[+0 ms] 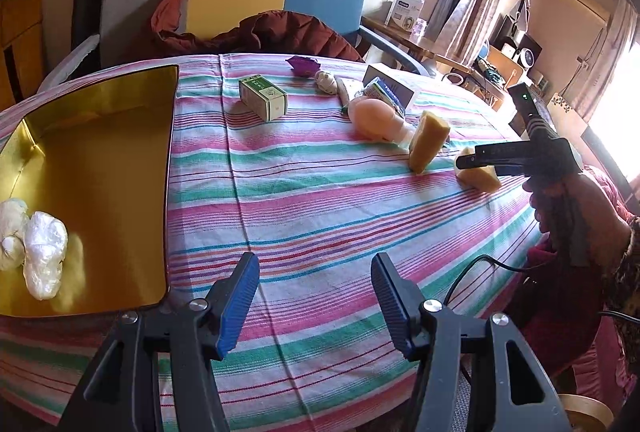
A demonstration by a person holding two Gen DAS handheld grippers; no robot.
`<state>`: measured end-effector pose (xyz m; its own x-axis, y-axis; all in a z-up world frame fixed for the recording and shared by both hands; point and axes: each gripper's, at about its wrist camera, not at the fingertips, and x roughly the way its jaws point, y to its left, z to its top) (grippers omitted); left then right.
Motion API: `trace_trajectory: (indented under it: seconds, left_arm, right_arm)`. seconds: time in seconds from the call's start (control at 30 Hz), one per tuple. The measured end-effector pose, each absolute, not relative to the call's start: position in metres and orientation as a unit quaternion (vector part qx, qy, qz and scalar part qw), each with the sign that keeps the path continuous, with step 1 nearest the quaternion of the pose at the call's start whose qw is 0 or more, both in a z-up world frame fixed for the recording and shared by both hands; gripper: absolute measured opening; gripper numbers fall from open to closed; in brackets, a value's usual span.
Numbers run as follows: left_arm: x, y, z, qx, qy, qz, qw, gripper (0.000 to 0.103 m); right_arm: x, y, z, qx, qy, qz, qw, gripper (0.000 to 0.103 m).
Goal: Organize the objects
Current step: 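Move both tools back to the yellow sponges on the table, then grasp a yellow sponge with the right tool while the left tool grasps the other sponge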
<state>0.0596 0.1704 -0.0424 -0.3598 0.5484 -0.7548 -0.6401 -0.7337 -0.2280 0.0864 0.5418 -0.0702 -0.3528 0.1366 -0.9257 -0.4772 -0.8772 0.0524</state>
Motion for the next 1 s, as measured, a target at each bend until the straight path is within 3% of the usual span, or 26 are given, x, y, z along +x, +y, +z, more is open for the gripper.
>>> trace_trajectory:
  seconds: [0.27, 0.5, 0.8, 0.9, 1.0]
  left_arm:
    - [0.055, 0.2, -0.039, -0.436, 0.078, 0.817, 0.37, 0.059]
    - [0.045, 0.271, -0.026, -0.425, 0.097, 0.802, 0.409, 0.059]
    - [0.008, 0.38, -0.018, -0.432, 0.091, 0.789, 0.427, 0.059]
    - [-0.004, 0.399, -0.033, -0.451, 0.111, 0.786, 0.409, 0.059]
    - [-0.009, 0.389, -0.044, -0.468, 0.081, 0.774, 0.419, 0.065]
  right_arm:
    - [0.099, 0.561, -0.063, -0.49, 0.222, 0.825, 0.17, 0.066]
    - [0.114, 0.567, -0.052, -0.458, 0.257, 0.834, 0.171, 0.066]
    - [0.113, 0.575, -0.048, -0.45, 0.258, 0.835, 0.181, 0.066]
    - [0.112, 0.576, -0.049, -0.449, 0.253, 0.837, 0.184, 0.066]
    - [0.111, 0.575, -0.051, -0.448, 0.256, 0.837, 0.18, 0.066]
